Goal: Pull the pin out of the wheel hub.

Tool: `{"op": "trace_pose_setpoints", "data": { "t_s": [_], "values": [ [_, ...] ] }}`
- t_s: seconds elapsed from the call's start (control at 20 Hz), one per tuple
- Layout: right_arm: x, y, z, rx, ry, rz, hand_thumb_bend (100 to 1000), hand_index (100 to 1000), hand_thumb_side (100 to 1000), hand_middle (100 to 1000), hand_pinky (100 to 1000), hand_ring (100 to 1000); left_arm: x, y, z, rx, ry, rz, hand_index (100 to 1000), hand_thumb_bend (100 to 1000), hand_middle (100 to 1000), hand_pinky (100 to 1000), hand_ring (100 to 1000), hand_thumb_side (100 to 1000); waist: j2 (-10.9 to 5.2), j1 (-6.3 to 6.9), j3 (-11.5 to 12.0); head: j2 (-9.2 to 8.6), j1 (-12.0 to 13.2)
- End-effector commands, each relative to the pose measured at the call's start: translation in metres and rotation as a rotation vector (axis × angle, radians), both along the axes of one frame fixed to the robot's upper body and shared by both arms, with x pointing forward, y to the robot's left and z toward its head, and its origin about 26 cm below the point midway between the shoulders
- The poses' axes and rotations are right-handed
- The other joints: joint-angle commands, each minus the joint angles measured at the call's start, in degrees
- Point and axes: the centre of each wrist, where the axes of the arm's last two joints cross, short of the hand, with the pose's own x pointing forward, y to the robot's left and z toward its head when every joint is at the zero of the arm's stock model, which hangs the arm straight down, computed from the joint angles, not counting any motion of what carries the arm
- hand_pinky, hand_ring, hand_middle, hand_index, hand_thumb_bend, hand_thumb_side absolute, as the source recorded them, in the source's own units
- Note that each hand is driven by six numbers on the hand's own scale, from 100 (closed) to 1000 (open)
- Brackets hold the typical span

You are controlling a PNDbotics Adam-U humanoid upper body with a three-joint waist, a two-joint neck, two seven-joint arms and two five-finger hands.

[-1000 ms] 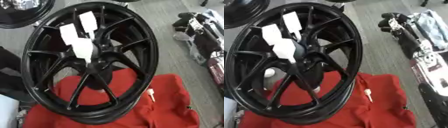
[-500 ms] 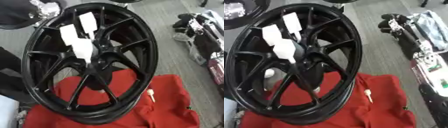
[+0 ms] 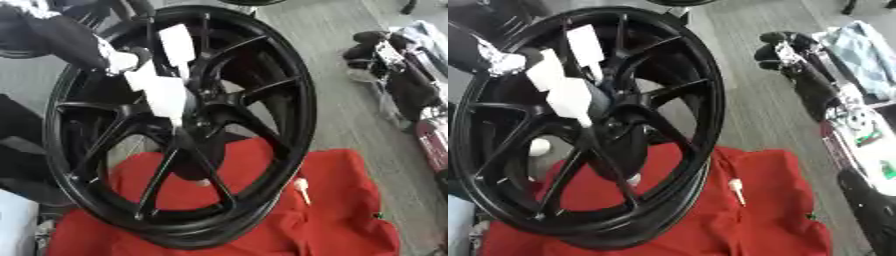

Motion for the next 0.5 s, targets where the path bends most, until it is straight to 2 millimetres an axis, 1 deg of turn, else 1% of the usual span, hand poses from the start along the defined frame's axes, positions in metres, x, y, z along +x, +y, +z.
{"op": "trace_pose_setpoints", "data": {
  "t_s": [0.05, 0.2, 0.5],
  "values": [
    [0.000, -0.001, 0.006, -0.026, -0.014, 0.007, 100, 736, 603, 599, 807, 746, 0.002, 0.010, 0.008, 0.037, -0.001, 0.021, 881, 322, 830, 921, 871, 309, -1.45, -0.30, 0.0, -0.10, 0.2],
    [0.000, 0.000, 0.005, -0.029, -0.010, 0.011, 100, 736, 606, 599, 807, 746, 0.005, 0.016, 0.007, 0.055, -0.003, 0.028, 878, 356, 825, 923, 870, 305, -1.38, -0.28, 0.0, -0.10, 0.2],
    [0.000, 0.001, 0.003, -0.037, 0.001, 0.016, 100, 736, 608, 599, 806, 747, 0.013, 0.024, 0.001, 0.057, -0.022, 0.077, 886, 376, 824, 922, 870, 318, -1.19, -0.26, -0.1, -0.10, 0.2]
  ]
}}
